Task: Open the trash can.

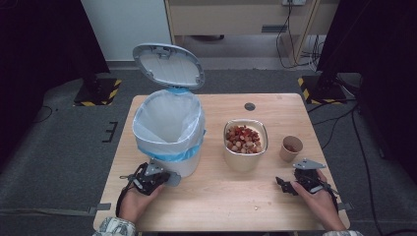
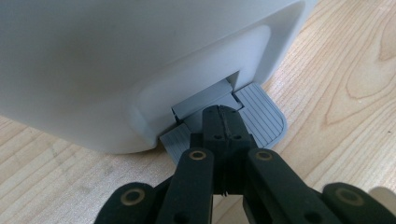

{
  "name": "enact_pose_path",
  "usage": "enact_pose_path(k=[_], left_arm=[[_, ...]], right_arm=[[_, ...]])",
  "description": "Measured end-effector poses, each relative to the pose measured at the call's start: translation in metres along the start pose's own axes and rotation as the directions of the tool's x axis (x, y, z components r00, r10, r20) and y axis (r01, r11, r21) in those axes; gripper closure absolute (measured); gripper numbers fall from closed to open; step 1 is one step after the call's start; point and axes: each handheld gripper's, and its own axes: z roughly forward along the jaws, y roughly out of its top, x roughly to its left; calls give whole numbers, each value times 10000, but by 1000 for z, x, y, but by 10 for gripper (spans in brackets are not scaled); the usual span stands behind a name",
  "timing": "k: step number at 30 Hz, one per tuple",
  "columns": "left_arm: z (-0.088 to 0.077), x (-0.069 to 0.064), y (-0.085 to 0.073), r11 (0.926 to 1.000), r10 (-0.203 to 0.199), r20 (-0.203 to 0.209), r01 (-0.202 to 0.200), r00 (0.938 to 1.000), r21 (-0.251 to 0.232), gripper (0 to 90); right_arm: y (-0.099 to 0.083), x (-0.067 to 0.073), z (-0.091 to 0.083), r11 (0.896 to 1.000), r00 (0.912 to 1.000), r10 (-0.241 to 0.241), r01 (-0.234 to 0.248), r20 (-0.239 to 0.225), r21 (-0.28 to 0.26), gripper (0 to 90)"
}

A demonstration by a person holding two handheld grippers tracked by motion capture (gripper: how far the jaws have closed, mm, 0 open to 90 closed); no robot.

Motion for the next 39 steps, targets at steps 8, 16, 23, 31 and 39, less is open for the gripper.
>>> enact_pose_path(k=[8,16,23,31,39], left_arm=[[0,0,0,10000,-24,1,24,10000,-37,899],[0,0,-1,10000,22,7,-22,10000,-42,899],[0,0,-1,10000,23,15,-23,10000,-78,899],[0,0,-1,10000,21,20,-20,10000,-80,899],[0,0,-1,10000,12,29,-11,10000,-86,899]], right_arm=[[9,-19,-10,9873,9919,1117,-1039,599,-1201,73],[25,-24,-2,9768,9828,1572,-1401,974,-1622,55],[29,-28,0,9685,9792,1812,-1615,915,-1895,51],[36,-31,8,9617,9735,2034,-1787,1046,-2076,56],[42,-35,16,9493,9621,2350,-1967,1382,-2453,77]])
